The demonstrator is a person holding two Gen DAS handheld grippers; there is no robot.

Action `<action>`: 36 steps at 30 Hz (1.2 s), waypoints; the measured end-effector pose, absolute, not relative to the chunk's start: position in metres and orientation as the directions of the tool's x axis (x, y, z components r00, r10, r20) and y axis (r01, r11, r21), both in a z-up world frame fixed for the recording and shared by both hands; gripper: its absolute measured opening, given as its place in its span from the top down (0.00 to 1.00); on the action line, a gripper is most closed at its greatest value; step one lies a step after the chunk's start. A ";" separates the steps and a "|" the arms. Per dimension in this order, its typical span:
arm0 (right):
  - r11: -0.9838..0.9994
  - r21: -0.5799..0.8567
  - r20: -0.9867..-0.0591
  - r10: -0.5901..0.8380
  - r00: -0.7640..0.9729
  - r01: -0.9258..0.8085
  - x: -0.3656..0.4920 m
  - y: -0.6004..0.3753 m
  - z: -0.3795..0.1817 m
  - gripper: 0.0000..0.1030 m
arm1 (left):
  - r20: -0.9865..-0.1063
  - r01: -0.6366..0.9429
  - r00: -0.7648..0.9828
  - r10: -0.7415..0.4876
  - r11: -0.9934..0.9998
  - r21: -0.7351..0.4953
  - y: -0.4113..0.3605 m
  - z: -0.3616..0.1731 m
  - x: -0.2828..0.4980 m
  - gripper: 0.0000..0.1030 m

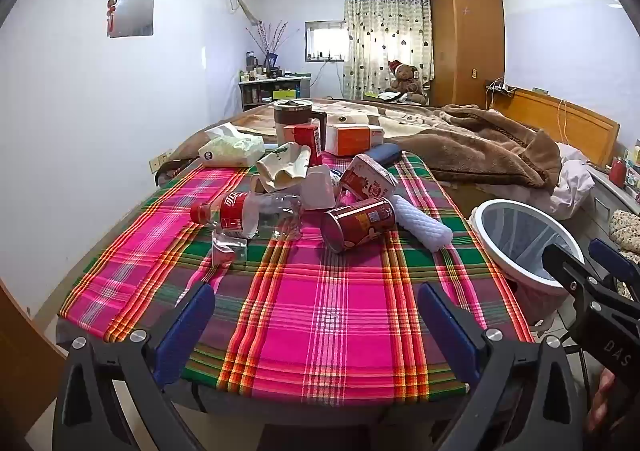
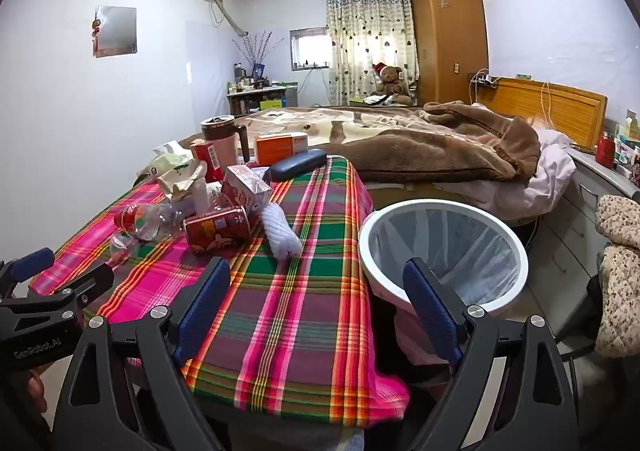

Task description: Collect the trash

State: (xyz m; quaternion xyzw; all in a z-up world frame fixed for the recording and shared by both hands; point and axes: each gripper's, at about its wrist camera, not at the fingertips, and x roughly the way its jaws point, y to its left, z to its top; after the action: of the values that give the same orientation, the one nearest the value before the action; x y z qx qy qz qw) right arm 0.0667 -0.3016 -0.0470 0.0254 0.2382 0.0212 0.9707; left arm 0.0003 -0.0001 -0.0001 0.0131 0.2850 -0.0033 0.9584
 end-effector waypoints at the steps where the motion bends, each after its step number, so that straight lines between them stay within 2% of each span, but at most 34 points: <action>1: 0.998 0.060 -0.461 0.055 0.886 -0.031 0.067 -0.302 -0.047 0.13 | -0.549 0.014 0.836 0.002 1.000 0.025 0.000 0.000 0.001 0.00; 36: 0.999 0.046 -0.440 0.046 0.897 -0.029 0.063 -0.303 -0.044 0.13 | -0.526 0.000 0.851 0.005 1.000 0.008 0.007 0.005 -0.002 0.00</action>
State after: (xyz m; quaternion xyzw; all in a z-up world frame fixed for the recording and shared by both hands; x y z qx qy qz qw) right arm 0.0630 -0.3028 -0.0442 0.0194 0.2263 0.0192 0.9737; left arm -0.0022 0.0071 0.0052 0.0040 0.2732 0.0012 0.9619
